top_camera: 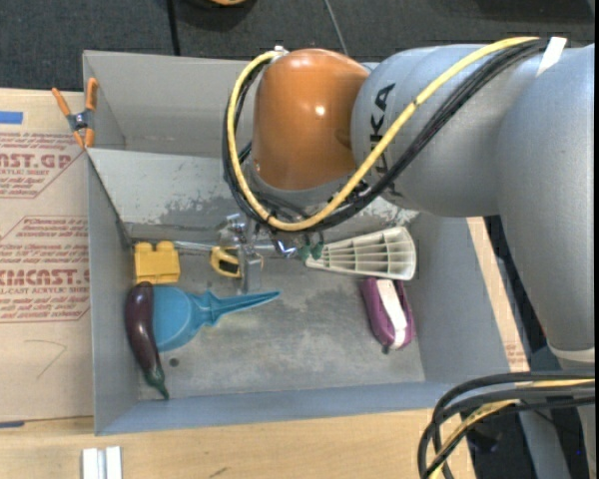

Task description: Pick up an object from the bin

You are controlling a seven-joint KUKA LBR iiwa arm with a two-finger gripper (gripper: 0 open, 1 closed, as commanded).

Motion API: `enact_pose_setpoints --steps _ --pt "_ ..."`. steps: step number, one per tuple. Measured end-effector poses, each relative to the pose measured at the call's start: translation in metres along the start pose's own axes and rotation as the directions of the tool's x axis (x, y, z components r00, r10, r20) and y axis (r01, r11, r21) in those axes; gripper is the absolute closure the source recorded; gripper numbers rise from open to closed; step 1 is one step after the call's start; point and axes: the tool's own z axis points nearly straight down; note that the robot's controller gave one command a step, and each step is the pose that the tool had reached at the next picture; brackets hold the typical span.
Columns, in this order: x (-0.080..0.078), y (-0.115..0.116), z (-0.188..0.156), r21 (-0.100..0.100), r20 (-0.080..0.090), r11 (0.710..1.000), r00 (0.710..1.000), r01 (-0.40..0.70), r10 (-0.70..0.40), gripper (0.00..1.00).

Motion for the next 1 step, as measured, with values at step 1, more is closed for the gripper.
enact_pose_setpoints --steps 1 --pt "0.0004 0.0011 -0.0716 0.002 0.016 1.0 1.0 -0.009 0.009 1.0"
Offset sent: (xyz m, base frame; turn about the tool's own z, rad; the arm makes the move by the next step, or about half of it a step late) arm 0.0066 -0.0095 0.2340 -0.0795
